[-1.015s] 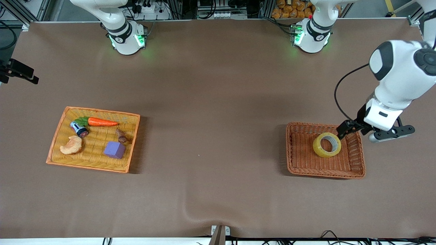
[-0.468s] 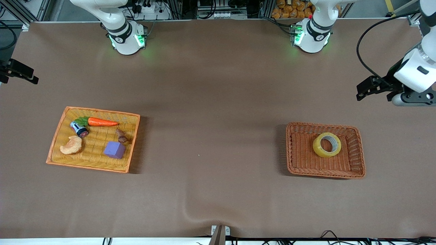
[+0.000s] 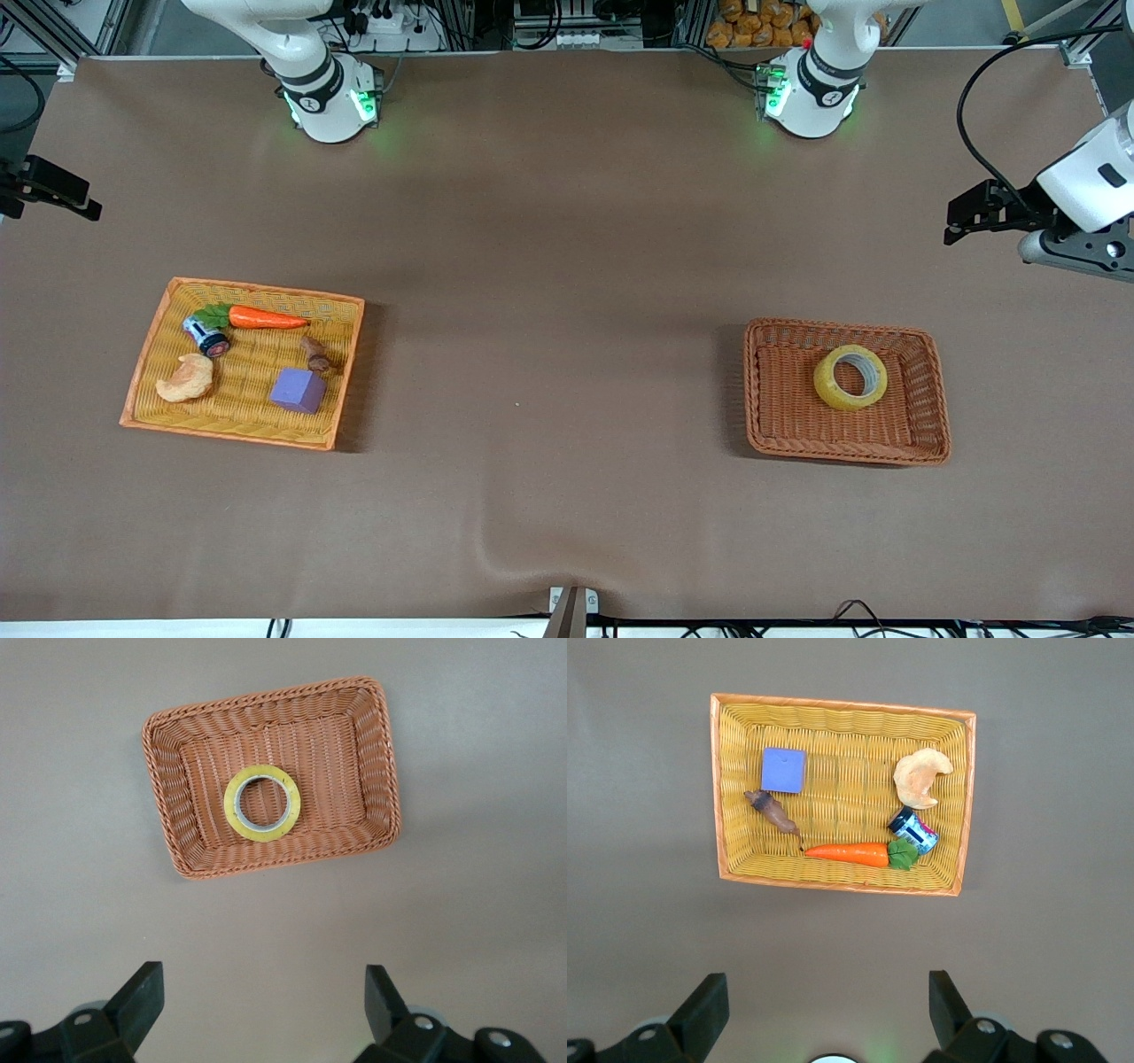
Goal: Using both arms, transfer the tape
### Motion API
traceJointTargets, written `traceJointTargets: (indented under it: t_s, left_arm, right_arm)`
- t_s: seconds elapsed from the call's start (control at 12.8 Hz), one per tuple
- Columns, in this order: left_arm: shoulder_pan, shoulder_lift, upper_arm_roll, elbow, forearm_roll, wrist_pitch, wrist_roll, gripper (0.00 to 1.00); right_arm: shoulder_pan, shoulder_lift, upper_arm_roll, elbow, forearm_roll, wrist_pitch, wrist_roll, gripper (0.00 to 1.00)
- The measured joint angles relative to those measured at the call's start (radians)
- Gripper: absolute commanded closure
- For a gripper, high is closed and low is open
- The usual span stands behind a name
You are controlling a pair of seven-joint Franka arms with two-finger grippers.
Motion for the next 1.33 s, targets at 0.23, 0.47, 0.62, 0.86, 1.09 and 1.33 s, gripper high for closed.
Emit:
traceJointTargets:
  t_s: [0.23,0.47,0.62,0.86,1.09,1.33]
  left_arm:
    - [-0.171,-0.009,0.132,0.014,0.014,-0.014,-0.045,0.0]
    - [-0.209,-0.045,0.176,0.025,0.014,-0.053,-0.049,0.0]
    - [-0.209,-0.061,0.183,0.035,0.014,-0.071,-0.049,0.0]
    - [-0.214,-0.067,0.182,0.05,0.014,-0.086,-0.049,0.0]
    - [-0.217,-0.067,0.182,0.05,0.014,-0.086,-0.067,0.0]
    - [-0.223,-0.067,0.179,0.05,0.013,-0.087,-0.159,0.0]
  right_arm:
    - [0.0,0.004,0.0,0.007,0.0,0.0,-0.002,0.0]
    - [0.0,0.007,0.001,0.01,0.0,0.0,-0.004,0.0]
    - [0.0,0.009,0.001,0.011,0.0,0.0,-0.004,0.0]
    - [0.0,0.01,0.001,0.019,0.0,0.0,-0.004,0.0]
    - [0.0,0.014,0.001,0.024,0.0,0.0,-0.004,0.0]
    - [0.0,0.015,0.002,0.029,0.0,0.0,-0.004,0.0]
